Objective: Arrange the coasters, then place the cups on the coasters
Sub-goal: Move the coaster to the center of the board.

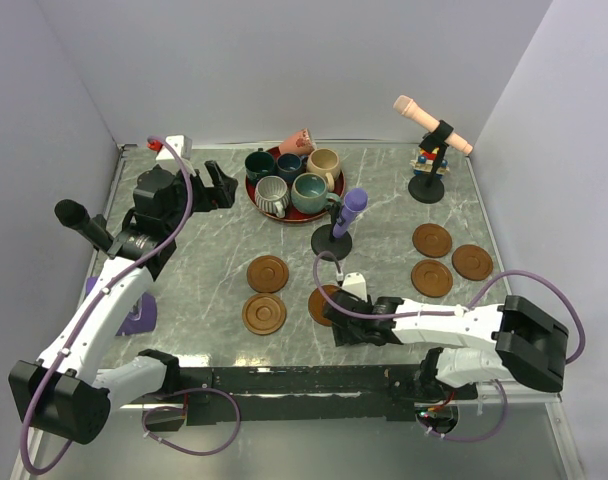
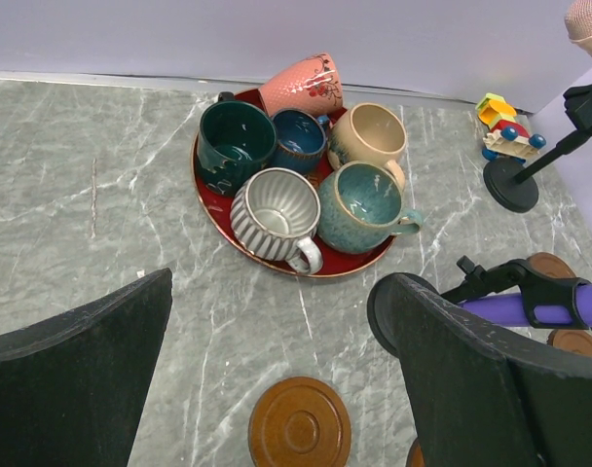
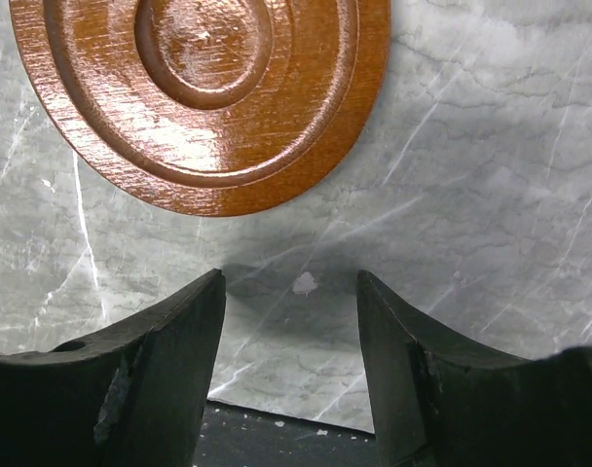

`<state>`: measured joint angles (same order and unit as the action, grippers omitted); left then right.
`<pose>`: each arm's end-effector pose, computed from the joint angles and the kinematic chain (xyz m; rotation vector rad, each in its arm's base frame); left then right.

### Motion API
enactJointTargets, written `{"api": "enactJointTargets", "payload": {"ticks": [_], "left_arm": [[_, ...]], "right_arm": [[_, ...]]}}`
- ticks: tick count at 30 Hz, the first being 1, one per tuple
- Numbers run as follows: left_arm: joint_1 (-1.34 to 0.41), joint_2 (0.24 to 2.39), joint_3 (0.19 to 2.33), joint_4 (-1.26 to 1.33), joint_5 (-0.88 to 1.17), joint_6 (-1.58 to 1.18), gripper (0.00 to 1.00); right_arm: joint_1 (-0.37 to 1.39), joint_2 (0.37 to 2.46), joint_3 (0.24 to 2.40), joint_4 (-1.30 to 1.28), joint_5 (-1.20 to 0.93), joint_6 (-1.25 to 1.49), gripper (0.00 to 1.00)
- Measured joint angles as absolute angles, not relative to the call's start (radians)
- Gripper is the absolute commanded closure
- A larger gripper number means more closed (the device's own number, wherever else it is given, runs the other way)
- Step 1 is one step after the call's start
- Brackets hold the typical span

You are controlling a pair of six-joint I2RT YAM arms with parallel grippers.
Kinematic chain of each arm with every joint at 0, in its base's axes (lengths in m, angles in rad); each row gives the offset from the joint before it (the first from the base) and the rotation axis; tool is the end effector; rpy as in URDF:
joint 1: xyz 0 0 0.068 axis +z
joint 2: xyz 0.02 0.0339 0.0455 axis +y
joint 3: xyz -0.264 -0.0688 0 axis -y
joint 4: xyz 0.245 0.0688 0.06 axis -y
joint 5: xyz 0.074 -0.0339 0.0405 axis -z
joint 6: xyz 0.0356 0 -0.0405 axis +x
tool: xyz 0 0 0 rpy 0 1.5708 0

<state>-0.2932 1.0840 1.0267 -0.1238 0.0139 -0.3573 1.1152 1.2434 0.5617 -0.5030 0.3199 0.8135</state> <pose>0.2414 -0.0734 0.3730 -0.0467 1.7765 -0.4850 0.0997 0.1780 0.1558 -0.3164 2.6392 0.1824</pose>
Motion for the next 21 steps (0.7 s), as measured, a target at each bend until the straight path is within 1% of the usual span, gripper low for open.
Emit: {"api": "enactJointTargets", "payload": {"ticks": [4,7,12,21], "left_arm": [[-0.295,1.084,1.027,-0.123,0.014,-0.357,0.03],[-0.295,1.084,1.027,-0.123,0.014,-0.357,0.03],[-0.295,1.084,1.027,-0.123,0.014,-0.357,0.03],[-0.296,1.085,1.027,-0.124,0.012,-0.357,0.03]], "right_arm": [[1.117,1.262,0.57,-0.497,0.331,0.802,0.37],[1.117,1.271,0.572,-0.485,0.34,0.791,0.42],[1.117,1.306,0.586,-0.448,0.359,0.77,0.46],[1.108,1.409,0.651,-0.369,0.38,0.74,0.49]]}}
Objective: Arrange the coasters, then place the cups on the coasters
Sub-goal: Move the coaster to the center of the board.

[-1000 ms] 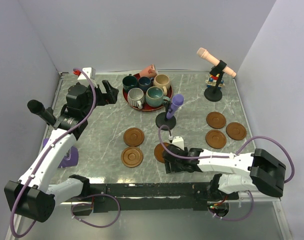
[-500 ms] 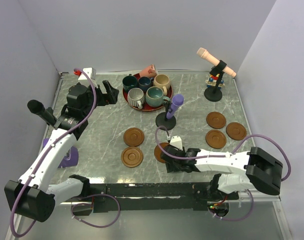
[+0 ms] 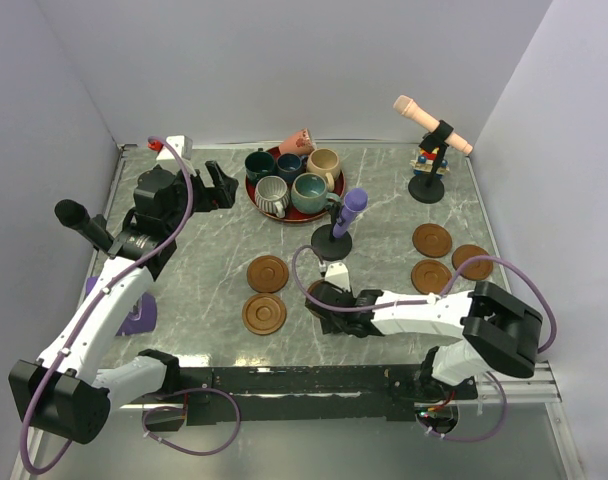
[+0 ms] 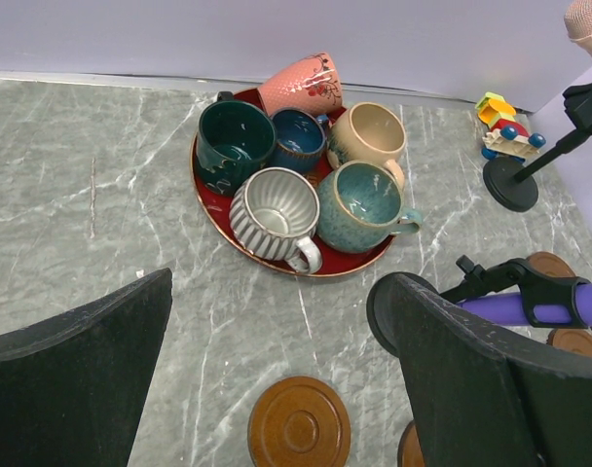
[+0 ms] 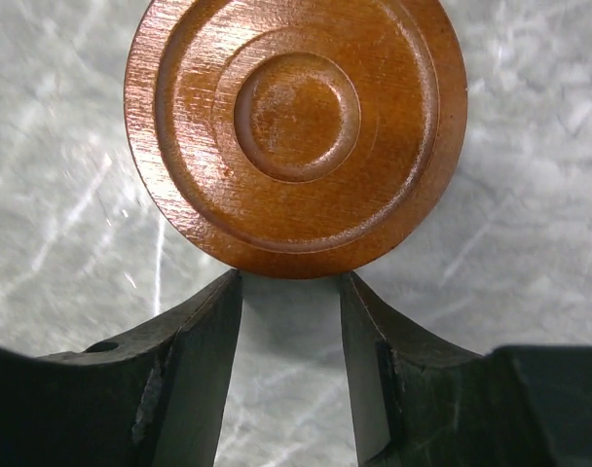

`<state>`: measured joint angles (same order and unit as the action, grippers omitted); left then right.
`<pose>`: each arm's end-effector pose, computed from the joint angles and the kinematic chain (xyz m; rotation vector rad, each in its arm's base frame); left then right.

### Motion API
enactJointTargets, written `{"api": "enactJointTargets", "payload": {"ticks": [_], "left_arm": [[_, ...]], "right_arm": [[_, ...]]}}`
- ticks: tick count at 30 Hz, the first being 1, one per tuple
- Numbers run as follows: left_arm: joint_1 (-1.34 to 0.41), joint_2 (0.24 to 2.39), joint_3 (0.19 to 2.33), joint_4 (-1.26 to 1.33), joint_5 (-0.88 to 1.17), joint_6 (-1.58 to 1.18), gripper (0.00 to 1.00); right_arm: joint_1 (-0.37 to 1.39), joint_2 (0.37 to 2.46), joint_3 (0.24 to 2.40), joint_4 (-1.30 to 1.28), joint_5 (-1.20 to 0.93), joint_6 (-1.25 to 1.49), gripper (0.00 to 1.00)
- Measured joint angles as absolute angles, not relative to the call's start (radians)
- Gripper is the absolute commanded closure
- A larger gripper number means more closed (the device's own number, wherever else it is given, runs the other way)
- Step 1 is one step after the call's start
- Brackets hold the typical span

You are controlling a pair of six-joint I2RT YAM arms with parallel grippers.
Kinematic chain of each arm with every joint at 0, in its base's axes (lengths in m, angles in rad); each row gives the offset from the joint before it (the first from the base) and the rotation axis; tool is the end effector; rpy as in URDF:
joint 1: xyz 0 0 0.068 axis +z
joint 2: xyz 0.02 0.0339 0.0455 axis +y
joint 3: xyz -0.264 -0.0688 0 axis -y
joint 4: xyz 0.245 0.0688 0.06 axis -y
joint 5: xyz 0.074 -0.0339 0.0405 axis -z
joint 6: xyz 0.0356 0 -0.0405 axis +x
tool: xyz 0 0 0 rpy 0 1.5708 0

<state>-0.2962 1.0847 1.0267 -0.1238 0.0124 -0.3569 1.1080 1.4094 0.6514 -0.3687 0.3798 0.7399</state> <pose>0.2414 -0.0741 0.3728 -0.0448 1.7773 -0.4855 0.1202 0.2113 0.1525 -0.3610 2.5490 0.1654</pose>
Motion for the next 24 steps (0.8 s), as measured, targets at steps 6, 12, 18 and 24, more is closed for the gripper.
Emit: {"api": "enactJointTargets", "payload": {"ticks": [6,12,18,24], "left_arm": [[-0.296,1.092,1.027,-0.124,0.012,-0.357,0.03],[-0.296,1.093,1.027,-0.124,0.011,-0.357,0.04],[-0.296,1.093,1.027,-0.124,0.011,-0.357,0.03],[-0.296,1.093,1.027,-0.124,0.011,-0.357,0.04]], "right_arm": [[1.071,1.438,0.662,-0.303,0.376,0.719,0.49],[1.031,1.459,0.664,-0.227,0.36,0.67,0.49],[1.014,1.504,0.693,-0.186,0.354,0.616,0.49],[1.001,1.538,0.717,-0.154,0.356,0.601,0.49]]}}
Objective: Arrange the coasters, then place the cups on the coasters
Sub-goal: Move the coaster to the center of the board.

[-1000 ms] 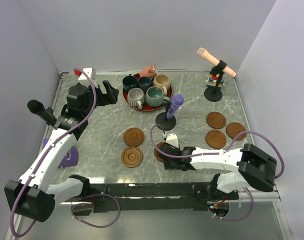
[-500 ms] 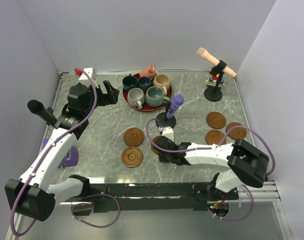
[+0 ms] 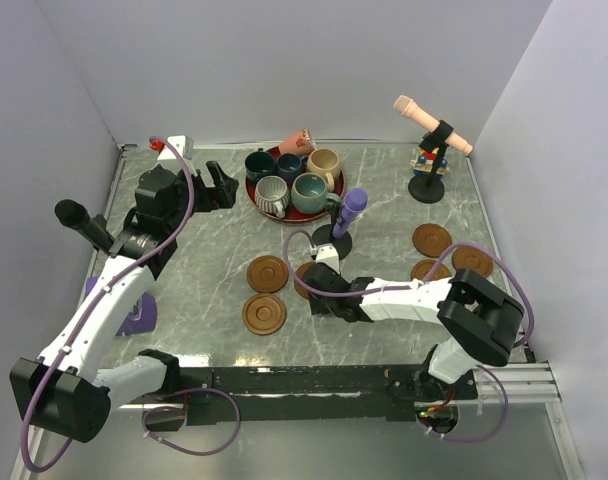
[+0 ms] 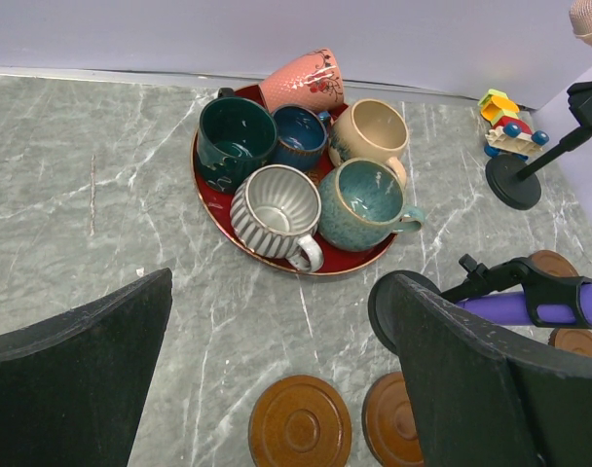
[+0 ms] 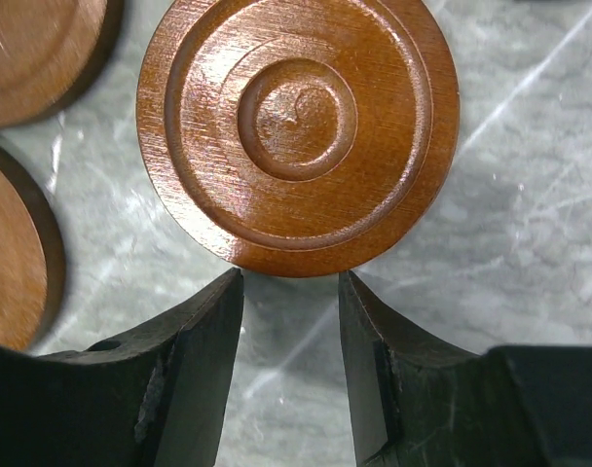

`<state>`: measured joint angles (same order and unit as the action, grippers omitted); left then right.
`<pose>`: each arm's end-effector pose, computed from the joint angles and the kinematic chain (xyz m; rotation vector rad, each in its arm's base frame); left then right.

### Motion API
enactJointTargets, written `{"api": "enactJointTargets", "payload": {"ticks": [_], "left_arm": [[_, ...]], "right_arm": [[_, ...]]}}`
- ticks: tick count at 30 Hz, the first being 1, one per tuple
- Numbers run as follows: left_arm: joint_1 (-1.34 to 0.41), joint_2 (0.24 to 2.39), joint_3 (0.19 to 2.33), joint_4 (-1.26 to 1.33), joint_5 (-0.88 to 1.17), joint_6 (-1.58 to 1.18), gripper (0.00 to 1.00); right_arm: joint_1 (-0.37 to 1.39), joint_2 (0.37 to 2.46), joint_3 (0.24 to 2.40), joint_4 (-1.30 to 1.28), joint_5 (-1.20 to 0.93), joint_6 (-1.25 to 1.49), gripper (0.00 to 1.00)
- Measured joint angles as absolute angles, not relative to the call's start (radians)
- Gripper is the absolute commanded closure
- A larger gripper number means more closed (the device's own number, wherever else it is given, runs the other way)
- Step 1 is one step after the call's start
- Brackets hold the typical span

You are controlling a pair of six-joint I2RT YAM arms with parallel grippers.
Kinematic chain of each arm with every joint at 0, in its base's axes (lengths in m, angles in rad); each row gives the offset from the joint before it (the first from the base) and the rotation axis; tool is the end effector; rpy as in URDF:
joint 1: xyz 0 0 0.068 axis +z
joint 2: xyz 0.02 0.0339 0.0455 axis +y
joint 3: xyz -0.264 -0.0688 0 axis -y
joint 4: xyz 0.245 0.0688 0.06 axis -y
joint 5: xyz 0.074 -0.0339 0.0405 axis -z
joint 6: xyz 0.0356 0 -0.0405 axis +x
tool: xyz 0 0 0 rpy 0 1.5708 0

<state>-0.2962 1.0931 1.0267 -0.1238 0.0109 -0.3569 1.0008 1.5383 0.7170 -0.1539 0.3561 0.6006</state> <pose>0.2435 -0.0747 0.3708 -0.0462 1.7856 -0.4824 0.1629 0.2311 0.1500 -0.3572 2.4476 0.2347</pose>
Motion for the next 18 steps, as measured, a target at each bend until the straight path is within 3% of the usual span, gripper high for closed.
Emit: {"api": "enactJointTargets", "payload": {"ticks": [18], "left_arm": [[-0.296,1.093,1.027,-0.124,0.011,-0.357,0.03]], "right_arm": [[0.987,1.636,0.804,-0.118,0.382,0.585,0.49]]}}
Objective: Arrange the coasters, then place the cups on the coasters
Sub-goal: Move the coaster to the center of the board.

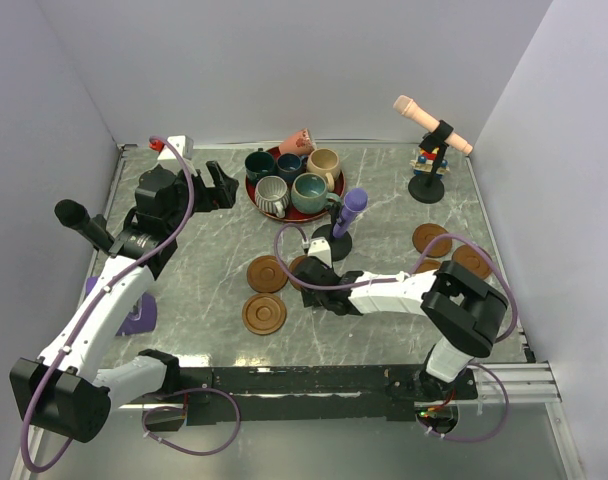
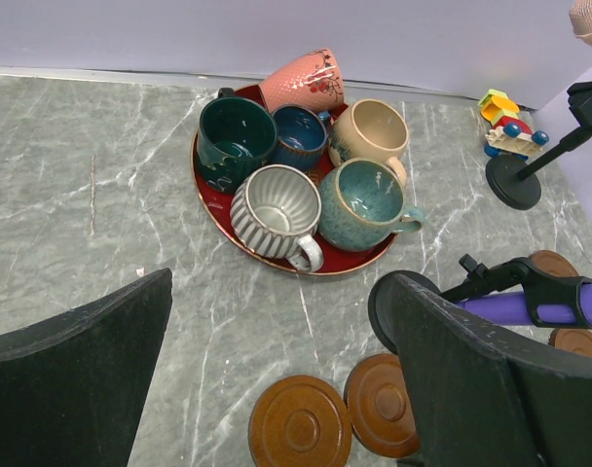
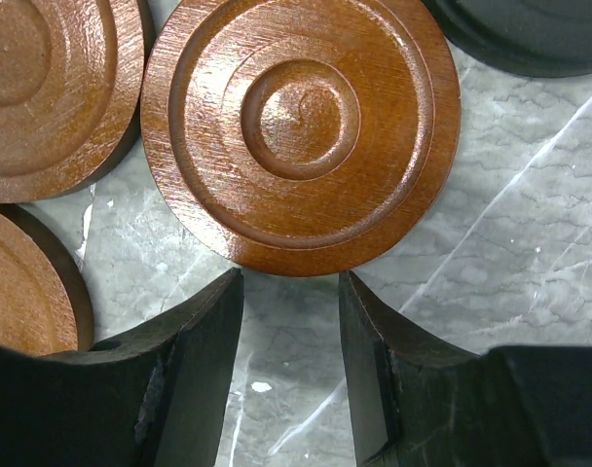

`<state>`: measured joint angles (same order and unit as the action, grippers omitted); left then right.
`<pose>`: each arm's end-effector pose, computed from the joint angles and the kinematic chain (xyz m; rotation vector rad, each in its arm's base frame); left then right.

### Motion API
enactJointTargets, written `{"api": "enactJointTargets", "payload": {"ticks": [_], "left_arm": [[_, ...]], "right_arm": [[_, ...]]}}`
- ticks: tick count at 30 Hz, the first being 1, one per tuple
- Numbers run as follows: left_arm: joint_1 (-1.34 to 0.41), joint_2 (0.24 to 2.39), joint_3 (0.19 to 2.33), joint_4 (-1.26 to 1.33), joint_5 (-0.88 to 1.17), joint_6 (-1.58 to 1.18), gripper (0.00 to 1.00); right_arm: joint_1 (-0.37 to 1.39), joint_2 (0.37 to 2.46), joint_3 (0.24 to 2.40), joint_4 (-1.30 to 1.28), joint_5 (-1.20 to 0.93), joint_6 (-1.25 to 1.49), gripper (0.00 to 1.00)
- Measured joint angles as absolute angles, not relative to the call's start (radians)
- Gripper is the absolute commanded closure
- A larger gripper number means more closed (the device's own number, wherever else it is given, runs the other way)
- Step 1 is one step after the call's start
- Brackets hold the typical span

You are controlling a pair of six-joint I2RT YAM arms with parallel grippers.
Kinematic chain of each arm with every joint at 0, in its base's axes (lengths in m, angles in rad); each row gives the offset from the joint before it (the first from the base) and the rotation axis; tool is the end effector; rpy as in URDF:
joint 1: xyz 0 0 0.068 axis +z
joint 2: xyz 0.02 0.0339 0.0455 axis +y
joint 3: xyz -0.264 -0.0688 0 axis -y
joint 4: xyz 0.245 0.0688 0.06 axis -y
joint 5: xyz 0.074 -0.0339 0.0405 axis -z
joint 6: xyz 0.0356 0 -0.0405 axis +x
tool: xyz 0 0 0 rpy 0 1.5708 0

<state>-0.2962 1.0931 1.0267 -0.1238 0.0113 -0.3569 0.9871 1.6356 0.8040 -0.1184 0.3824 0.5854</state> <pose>0.2435 -0.0747 0.3708 -0.0459 1.7856 -0.4827 0.1812 0.2503 0.1493 -0.3374 2.4146 0.2196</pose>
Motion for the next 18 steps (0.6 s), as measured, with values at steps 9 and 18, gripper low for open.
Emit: {"api": "enactJointTargets", "payload": {"ticks": [9,18], "left_arm": [[-0.296,1.093,1.027,-0.124,0.012,-0.357,0.03],[-0.296,1.093,1.027,-0.124,0.012,-0.357,0.03]], "right_arm": [[0.982,1.647,0.815,-0.116,0.385,0.59,0.49],[0.979,1.652,0.82,-0.115,0.385,0.59,0.49]]}}
